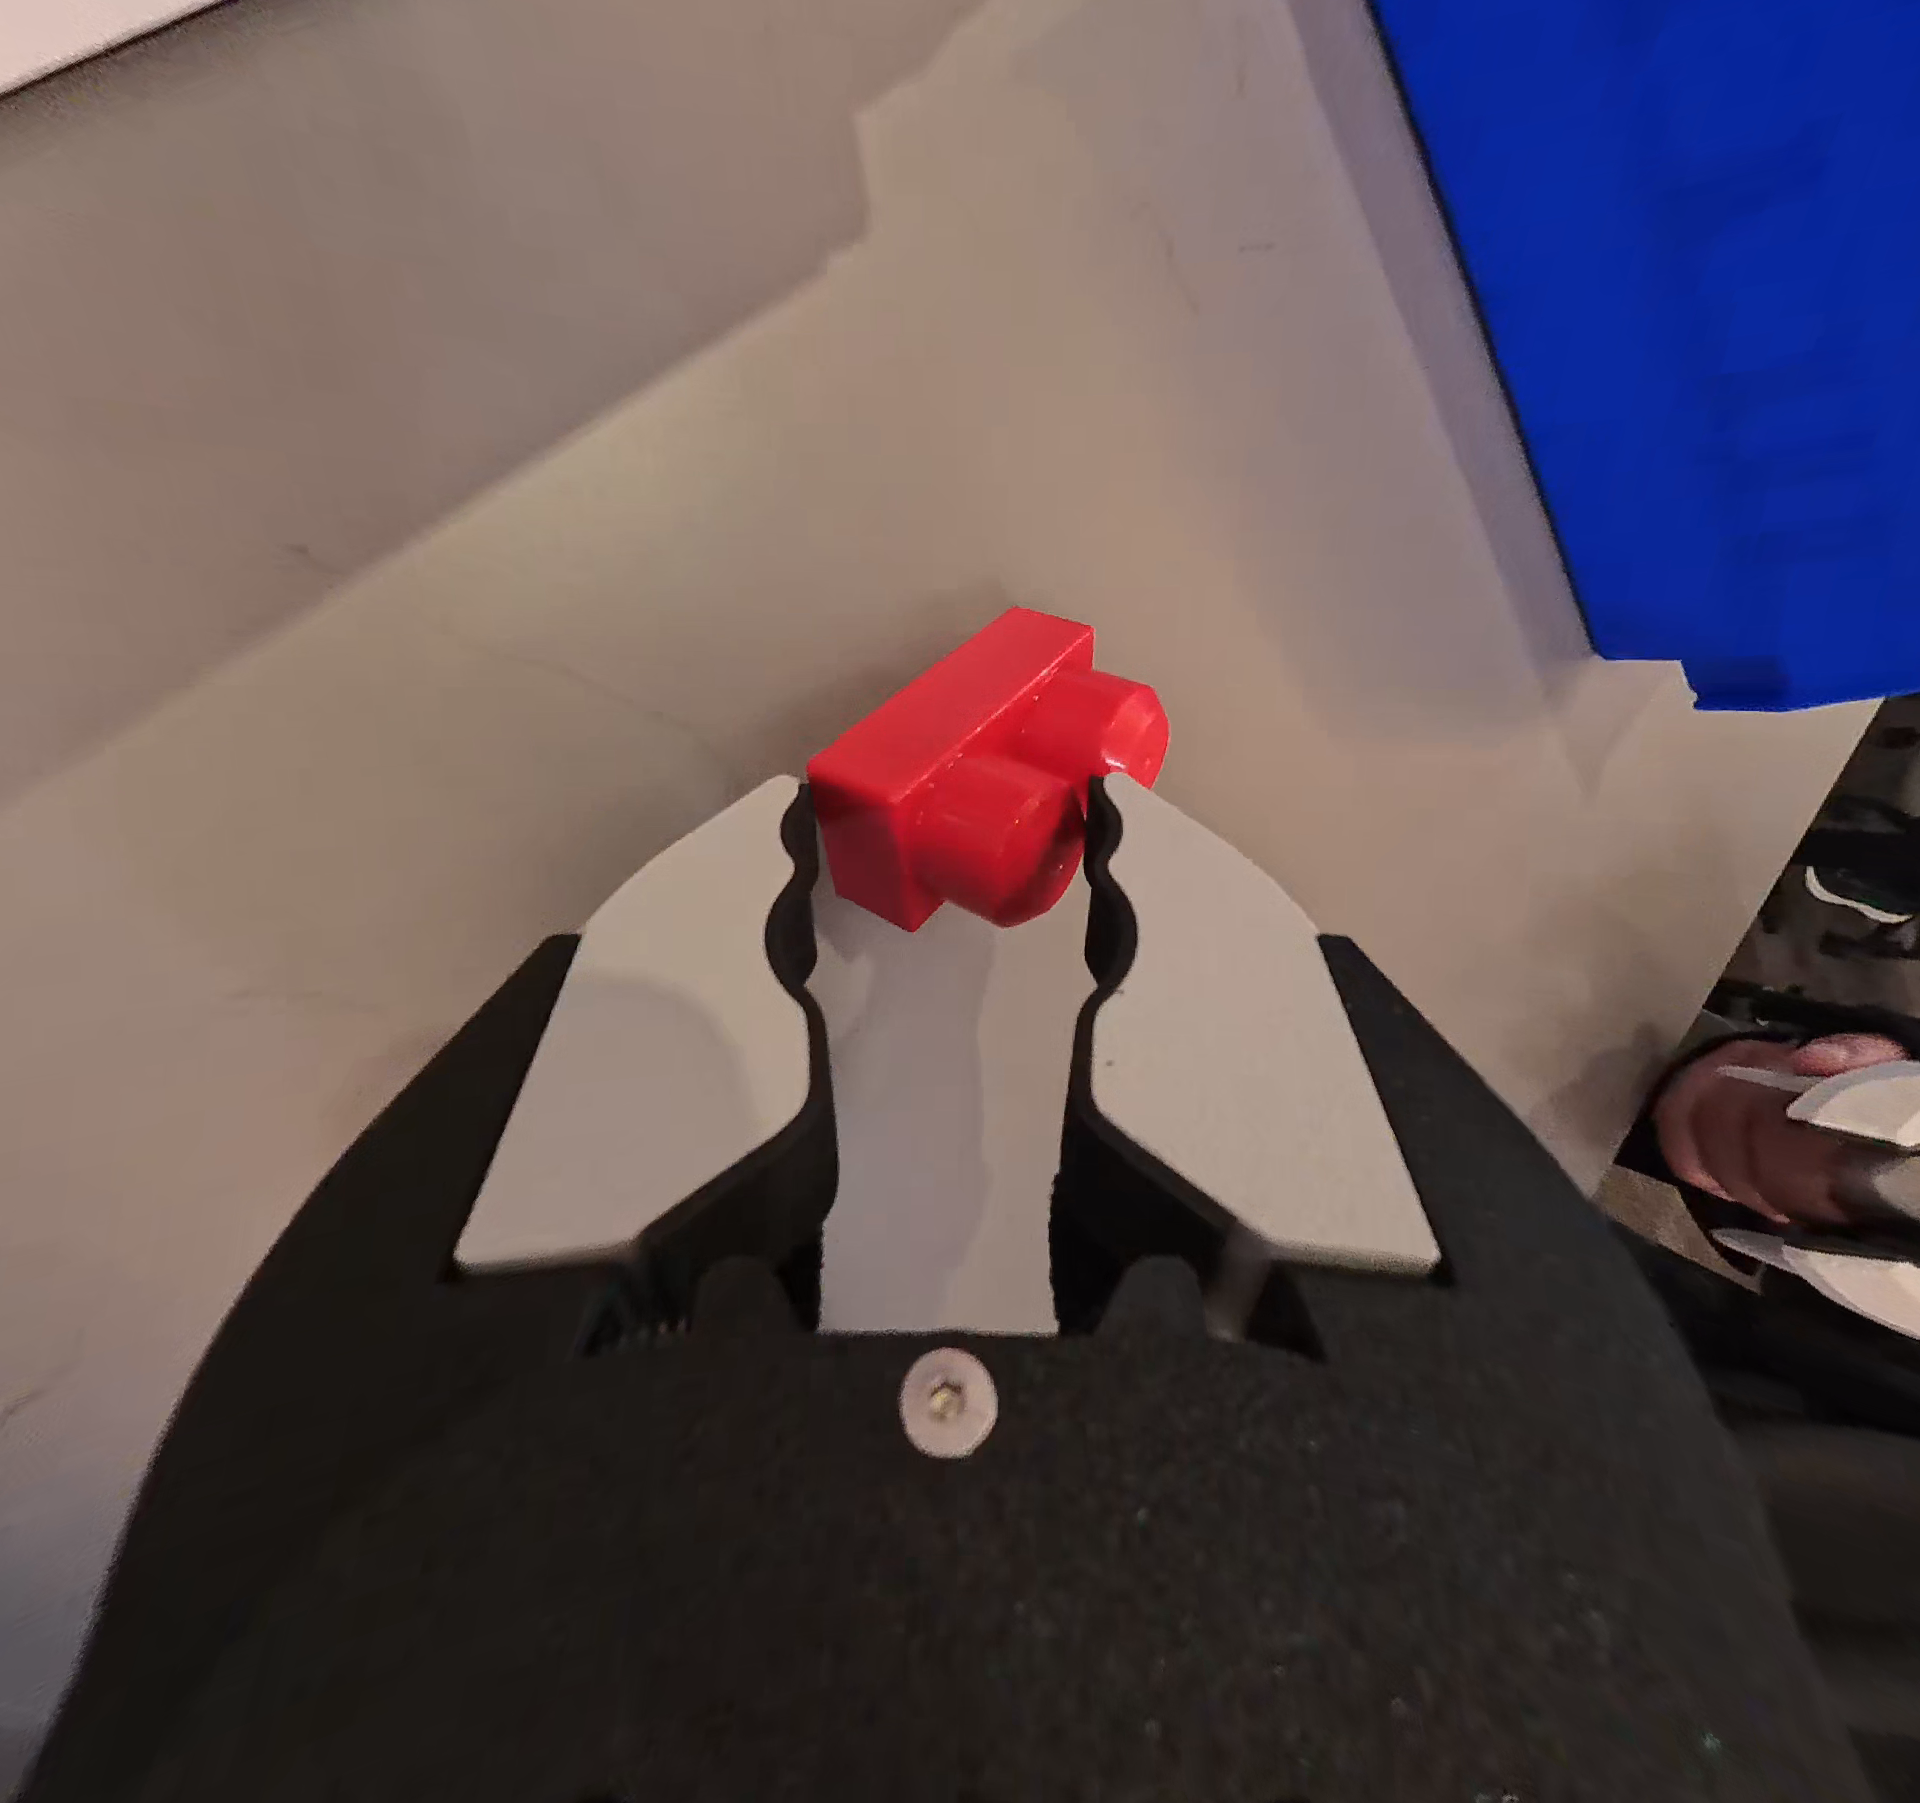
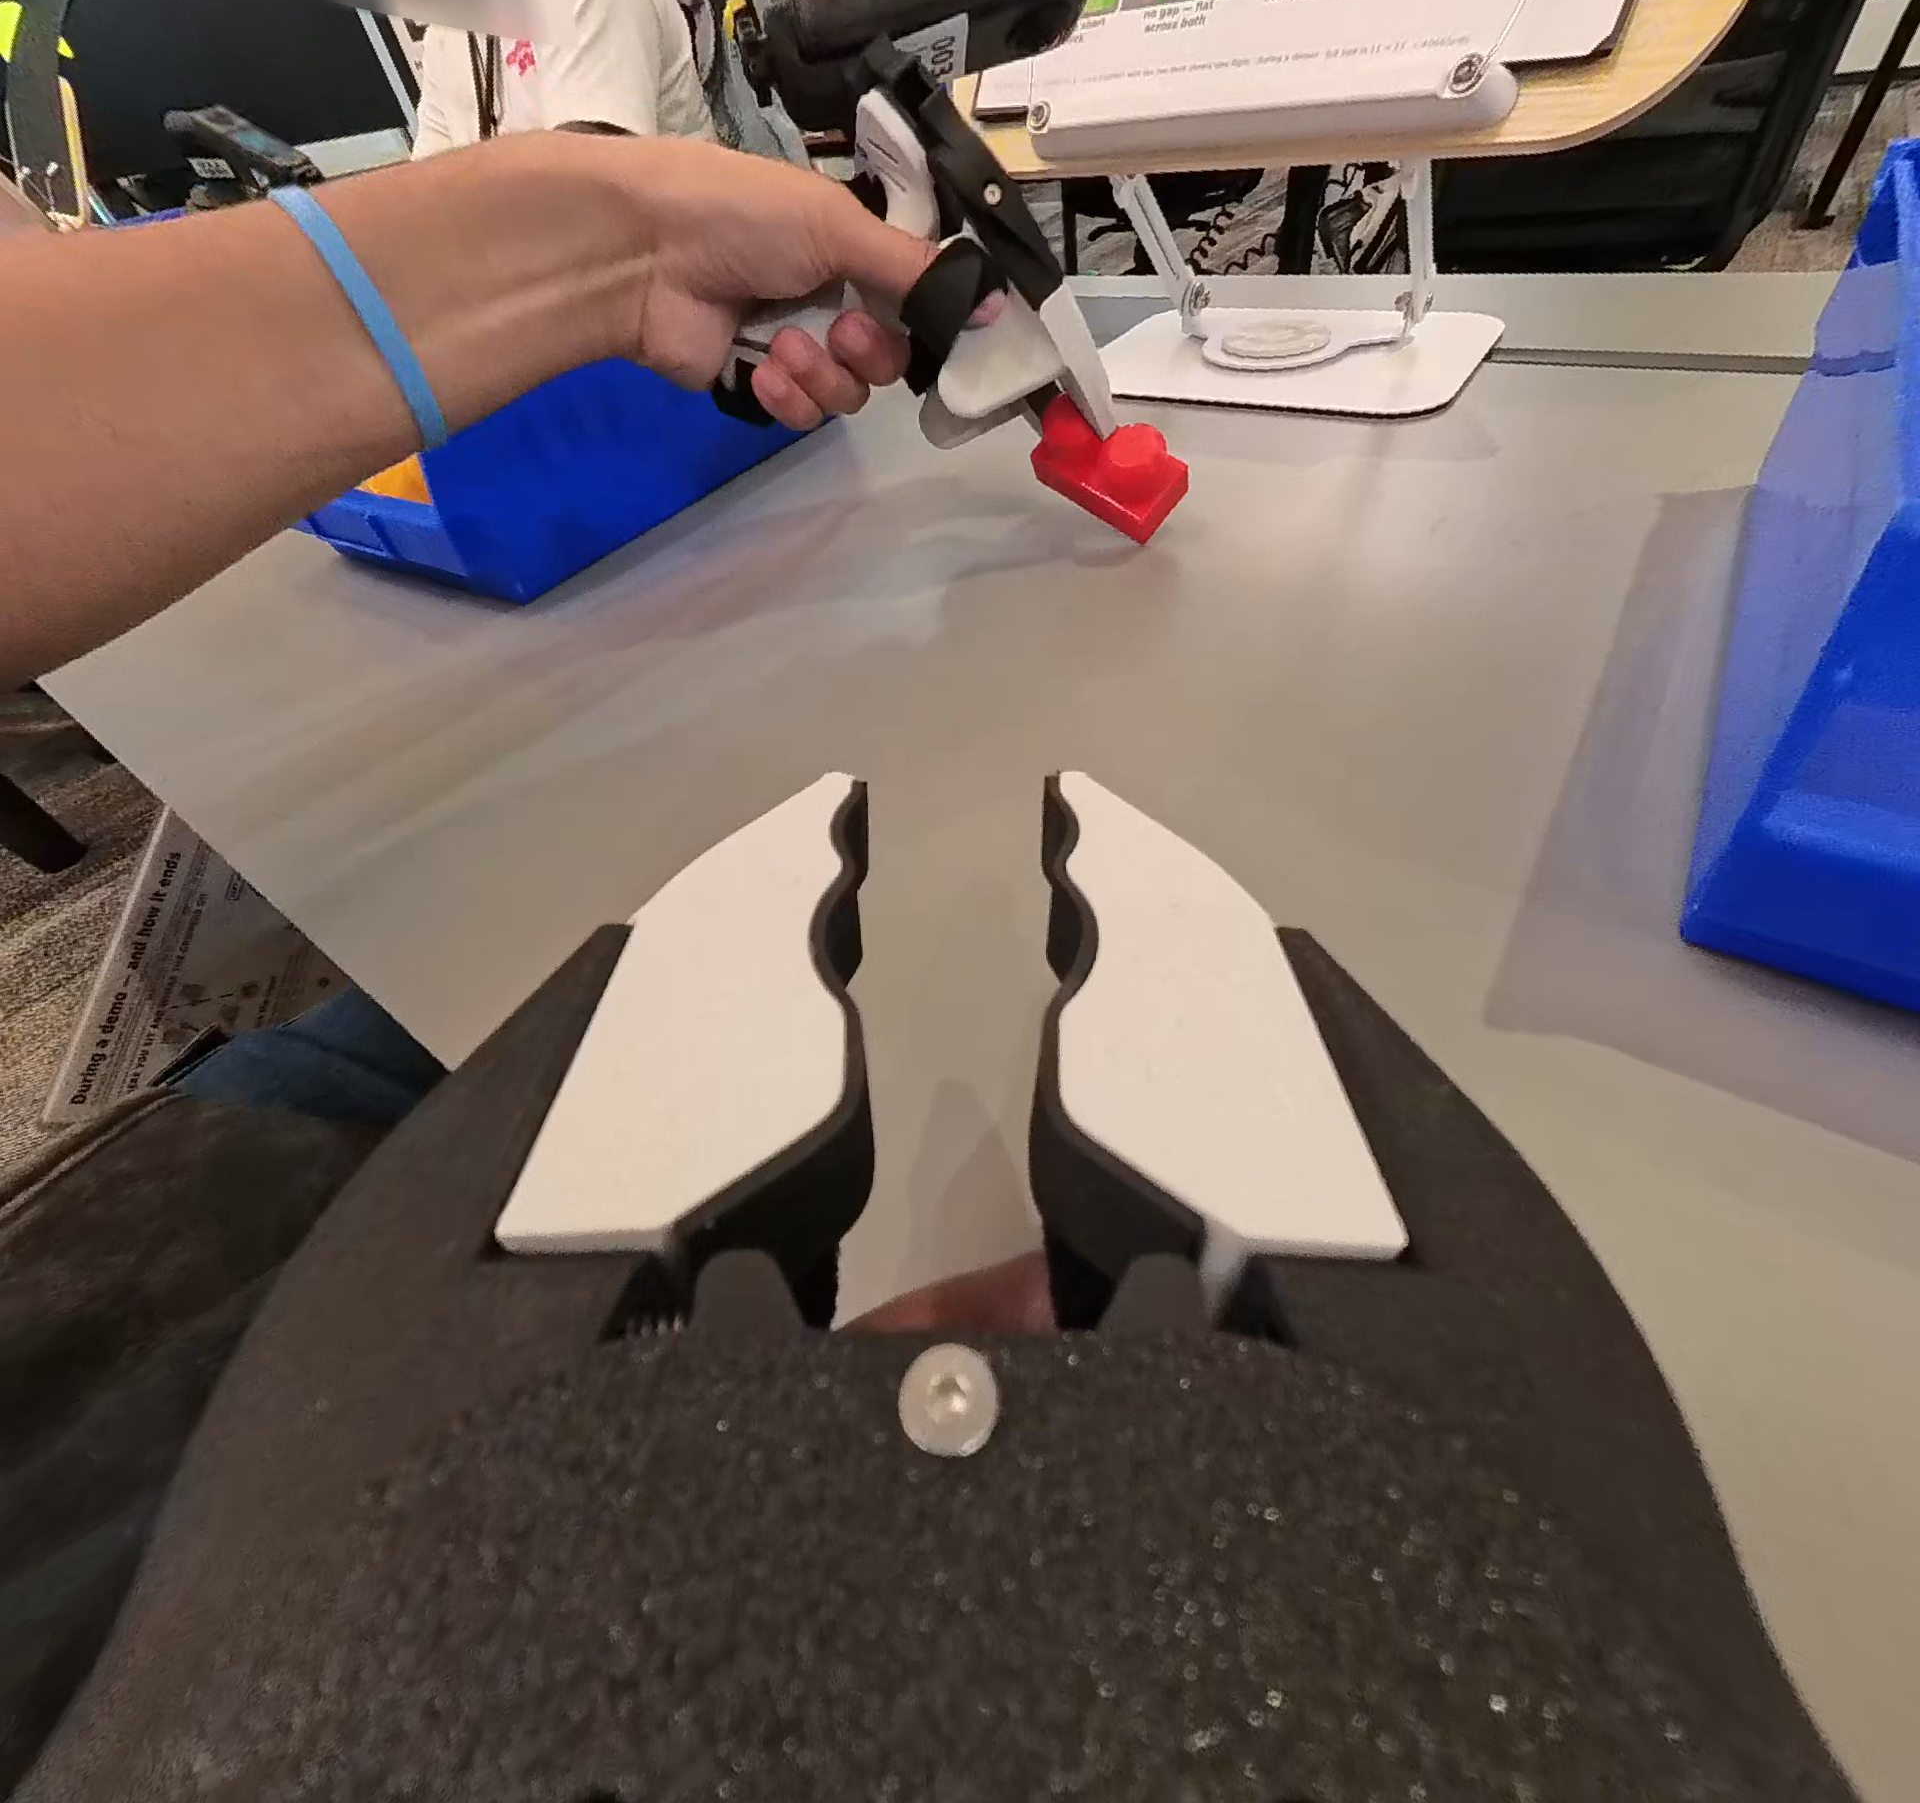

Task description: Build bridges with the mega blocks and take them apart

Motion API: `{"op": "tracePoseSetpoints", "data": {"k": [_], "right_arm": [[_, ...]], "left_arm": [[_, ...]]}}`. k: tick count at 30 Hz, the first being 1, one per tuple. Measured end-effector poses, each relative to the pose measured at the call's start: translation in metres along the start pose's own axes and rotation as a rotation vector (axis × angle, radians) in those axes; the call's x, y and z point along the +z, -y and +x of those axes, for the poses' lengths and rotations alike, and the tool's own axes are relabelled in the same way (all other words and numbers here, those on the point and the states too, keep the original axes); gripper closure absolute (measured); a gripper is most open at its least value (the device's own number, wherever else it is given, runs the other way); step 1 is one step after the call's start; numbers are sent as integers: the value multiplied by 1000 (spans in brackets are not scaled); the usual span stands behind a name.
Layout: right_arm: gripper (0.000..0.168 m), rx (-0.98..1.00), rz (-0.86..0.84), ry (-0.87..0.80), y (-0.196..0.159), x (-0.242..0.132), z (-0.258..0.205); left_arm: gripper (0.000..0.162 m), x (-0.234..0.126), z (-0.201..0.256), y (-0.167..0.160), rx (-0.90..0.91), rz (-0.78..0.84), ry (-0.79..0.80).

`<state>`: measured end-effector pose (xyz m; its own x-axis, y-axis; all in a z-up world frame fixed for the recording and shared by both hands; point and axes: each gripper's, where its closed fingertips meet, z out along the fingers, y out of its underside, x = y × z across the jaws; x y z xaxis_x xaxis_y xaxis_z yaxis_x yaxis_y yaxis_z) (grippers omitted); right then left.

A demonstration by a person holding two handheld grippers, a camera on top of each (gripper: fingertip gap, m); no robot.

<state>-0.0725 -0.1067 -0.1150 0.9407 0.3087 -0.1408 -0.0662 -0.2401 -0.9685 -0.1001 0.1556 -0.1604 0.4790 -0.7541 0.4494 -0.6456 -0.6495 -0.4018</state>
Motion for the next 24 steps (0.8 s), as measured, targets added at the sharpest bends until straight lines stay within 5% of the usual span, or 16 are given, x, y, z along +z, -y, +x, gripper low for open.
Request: {"op": "tracePoseSetpoints", "data": {"k": [6, 11, 16, 21, 24], "right_arm": [[137, 0, -4, -5, -1, 1, 3], [136, 6, -1, -4, -1, 0, 3], [136, -9, 7, -8, 2, -4, 3], [136, -18, 11, -1, 6, -3, -2], [136, -29, 4, 2, 6, 0, -7]], "left_arm": [[103, -18, -11, 0, 30, 28, 67], [104, -105, 43, -20, 166, 350, 77], [102, -174, 64, -137, 206, 708, 377], [94, -151, 46, -268, 48, 640, 464], [96, -155, 42, -291, 22, 669, 430]]}}
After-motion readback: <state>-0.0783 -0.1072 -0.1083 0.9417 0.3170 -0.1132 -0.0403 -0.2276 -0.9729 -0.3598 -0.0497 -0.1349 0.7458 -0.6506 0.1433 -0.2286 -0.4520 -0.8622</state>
